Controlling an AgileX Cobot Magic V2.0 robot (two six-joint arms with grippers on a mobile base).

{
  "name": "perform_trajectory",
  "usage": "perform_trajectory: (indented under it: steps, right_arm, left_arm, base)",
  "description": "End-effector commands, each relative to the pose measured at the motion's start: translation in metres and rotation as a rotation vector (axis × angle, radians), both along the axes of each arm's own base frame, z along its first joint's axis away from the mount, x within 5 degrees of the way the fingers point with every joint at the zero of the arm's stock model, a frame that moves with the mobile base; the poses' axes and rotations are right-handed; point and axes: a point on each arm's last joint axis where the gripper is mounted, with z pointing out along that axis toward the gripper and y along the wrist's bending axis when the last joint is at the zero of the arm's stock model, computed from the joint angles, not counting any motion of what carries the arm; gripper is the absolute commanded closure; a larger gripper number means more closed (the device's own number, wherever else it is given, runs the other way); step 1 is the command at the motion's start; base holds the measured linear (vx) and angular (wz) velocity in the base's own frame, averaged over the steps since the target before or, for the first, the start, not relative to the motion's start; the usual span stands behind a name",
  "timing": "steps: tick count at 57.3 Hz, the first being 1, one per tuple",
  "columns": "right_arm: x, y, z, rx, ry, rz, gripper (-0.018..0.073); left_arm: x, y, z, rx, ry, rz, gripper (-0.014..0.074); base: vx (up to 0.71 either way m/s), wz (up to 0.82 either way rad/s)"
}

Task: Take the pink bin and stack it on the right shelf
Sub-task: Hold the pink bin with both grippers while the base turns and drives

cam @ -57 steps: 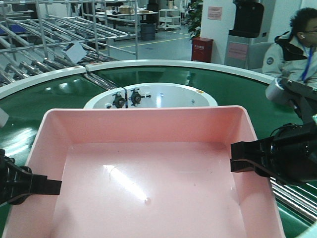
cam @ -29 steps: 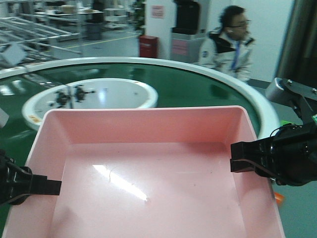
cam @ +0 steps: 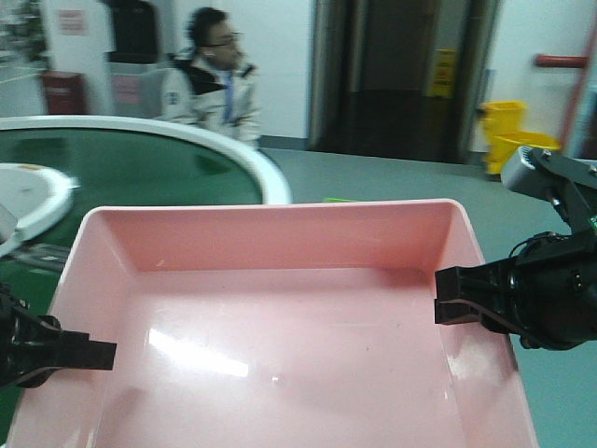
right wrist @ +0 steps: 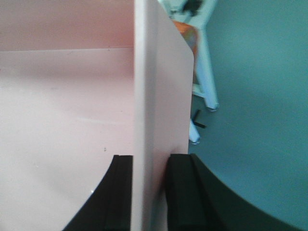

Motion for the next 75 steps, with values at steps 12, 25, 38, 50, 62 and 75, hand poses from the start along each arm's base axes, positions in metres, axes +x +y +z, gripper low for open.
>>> perform_trajectory:
  steps: [12, 25, 38, 50, 62, 75]
  right_arm:
    - [-0.0028, -0.0001, 0.0299, 0.11, -0.16, -0.035, 0.0568]
    - [-0.0029, 0.0, 0.0299, 0.111, -0.16, -0.035, 0.0568]
    - [-0.0045, 0.0003, 0.0277, 0.103, -0.131, -0.025, 0.0568]
    - [-0.0047, 0.0003, 0.0275, 0.102, -0.129, -0.025, 0.0568]
    - [-0.0047, 0.0003, 0.0275, 0.102, -0.129, -0.025, 0.0568]
    - [-0.0047, 0.0003, 0.0275, 0.102, -0.129, -0.025, 0.0568]
  left_arm:
    - [-0.0088, -0.0042, 0.017, -0.065, -0.044, -0.03, 0.0604]
    - [-0.009, -0.0042, 0.0169, -0.064, -0.042, -0.032, 0.0604]
    - [-0.009, -0.0042, 0.0169, -0.064, -0.042, -0.032, 0.0604]
    - [-0.009, -0.0042, 0.0169, -0.064, -0.042, -0.032, 0.0604]
    - [-0.009, -0.0042, 0.0169, -0.064, -0.042, -0.032, 0.0604]
    - [-0.009, -0.0042, 0.0169, -0.064, -0.042, -0.032, 0.0604]
  base:
    - [-0.03, -0.79]
    - [0.06, -0.73]
    - [0.15, -0.6]
    - [0.22, -0.53]
    - [0.28, -0.45]
    - [0.33, -0.32]
